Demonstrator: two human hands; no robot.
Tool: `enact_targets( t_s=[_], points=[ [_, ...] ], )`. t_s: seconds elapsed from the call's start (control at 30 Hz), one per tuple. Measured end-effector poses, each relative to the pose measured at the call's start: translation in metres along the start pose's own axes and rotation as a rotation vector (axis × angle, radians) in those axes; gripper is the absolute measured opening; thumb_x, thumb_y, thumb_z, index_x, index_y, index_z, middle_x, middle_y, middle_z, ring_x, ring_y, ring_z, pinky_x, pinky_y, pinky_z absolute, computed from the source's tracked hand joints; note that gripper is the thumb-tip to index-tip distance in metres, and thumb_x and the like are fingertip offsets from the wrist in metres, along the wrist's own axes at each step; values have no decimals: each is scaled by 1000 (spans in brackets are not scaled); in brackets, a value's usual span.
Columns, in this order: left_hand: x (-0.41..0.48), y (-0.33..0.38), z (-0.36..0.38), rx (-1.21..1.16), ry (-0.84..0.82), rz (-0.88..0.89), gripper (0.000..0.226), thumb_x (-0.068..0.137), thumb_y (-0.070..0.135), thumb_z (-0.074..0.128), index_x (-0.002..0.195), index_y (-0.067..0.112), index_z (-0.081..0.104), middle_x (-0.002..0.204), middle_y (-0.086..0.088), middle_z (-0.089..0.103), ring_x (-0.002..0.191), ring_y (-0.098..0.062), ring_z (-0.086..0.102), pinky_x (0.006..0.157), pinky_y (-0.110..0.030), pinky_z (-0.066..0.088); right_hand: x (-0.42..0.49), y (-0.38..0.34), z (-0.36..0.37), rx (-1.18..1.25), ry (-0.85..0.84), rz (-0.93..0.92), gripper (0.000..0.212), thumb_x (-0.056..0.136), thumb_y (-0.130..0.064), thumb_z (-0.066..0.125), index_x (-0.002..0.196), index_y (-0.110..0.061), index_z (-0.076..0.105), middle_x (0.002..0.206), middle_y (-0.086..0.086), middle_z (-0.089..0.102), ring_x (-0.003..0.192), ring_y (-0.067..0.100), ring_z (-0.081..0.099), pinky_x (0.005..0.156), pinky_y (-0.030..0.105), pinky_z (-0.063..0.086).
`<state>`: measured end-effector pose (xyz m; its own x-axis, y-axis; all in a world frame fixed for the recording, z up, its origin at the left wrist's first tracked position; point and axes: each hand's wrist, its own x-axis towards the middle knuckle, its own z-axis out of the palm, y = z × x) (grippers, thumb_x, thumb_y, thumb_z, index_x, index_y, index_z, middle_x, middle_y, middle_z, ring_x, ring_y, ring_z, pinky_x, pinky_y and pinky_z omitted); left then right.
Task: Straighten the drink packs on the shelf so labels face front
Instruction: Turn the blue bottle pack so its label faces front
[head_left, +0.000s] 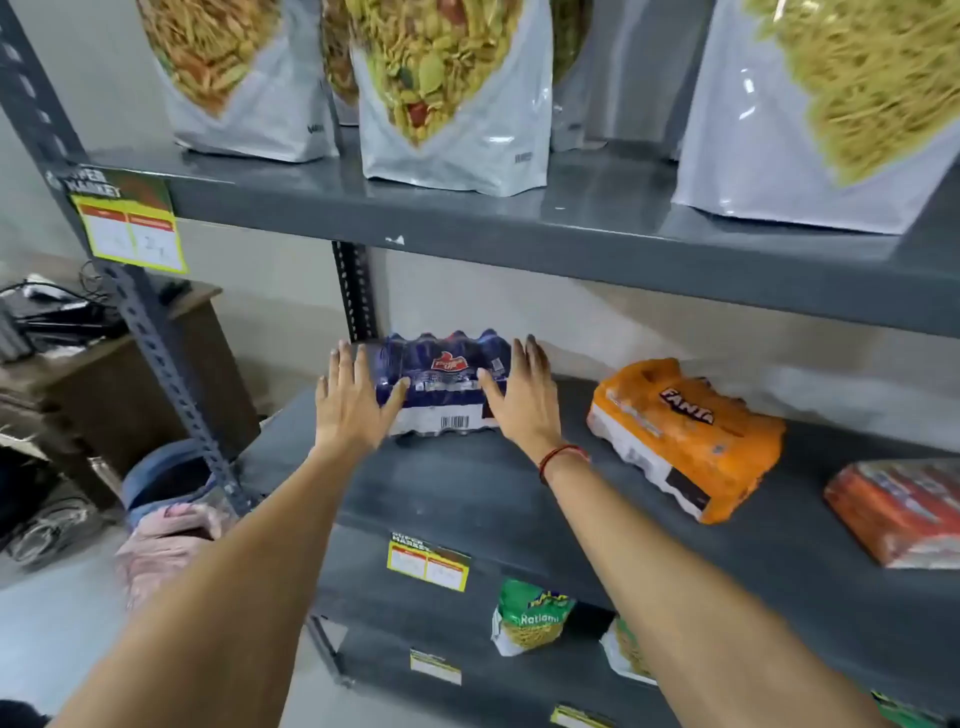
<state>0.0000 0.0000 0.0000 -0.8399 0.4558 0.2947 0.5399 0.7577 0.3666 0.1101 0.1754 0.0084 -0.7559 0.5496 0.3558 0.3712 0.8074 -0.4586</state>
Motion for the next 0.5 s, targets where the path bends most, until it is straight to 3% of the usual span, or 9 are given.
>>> enact_targets(
  t_s=[0.13,0.23,0.3,0.4,0.5],
  points=[
    [41,1,14,-321,-228,-330,95,86,65,41,149,1,9,158,-20,11,146,-32,13,115,-45,17,38,9,11,197,-134,300,75,90,-51,48,139,2,28,147,25,32,137,38,29,111,44,28],
    [63,4,28,-534,-327,-503,91,82,65,50,139,-5,34,141,-23,44,129,-39,43,105,-41,36,59,19,24,380,-290,485,82,88,-56,50,140,4,27,148,23,33,137,36,32,109,40,29],
    [69,7,33,-590,-317,-538,78,81,59,58,125,-5,50,126,-21,57,115,-38,54,95,-39,43,65,26,32,519,-347,571,73,85,-55,55,130,2,44,137,22,48,125,34,47,99,37,38],
    [68,2,46,-723,-259,-591,71,76,55,67,118,-1,55,113,-16,60,107,-36,59,92,-39,48,62,36,50,606,-266,600,63,78,-55,62,111,-1,60,116,18,63,104,31,59,81,31,43],
    [60,-10,54,-827,-200,-571,68,68,60,69,112,9,59,113,-11,65,101,-31,63,94,-43,50,52,40,60,640,-178,590,65,69,-62,62,105,-8,62,106,11,66,97,28,62,78,33,46]
  ],
)
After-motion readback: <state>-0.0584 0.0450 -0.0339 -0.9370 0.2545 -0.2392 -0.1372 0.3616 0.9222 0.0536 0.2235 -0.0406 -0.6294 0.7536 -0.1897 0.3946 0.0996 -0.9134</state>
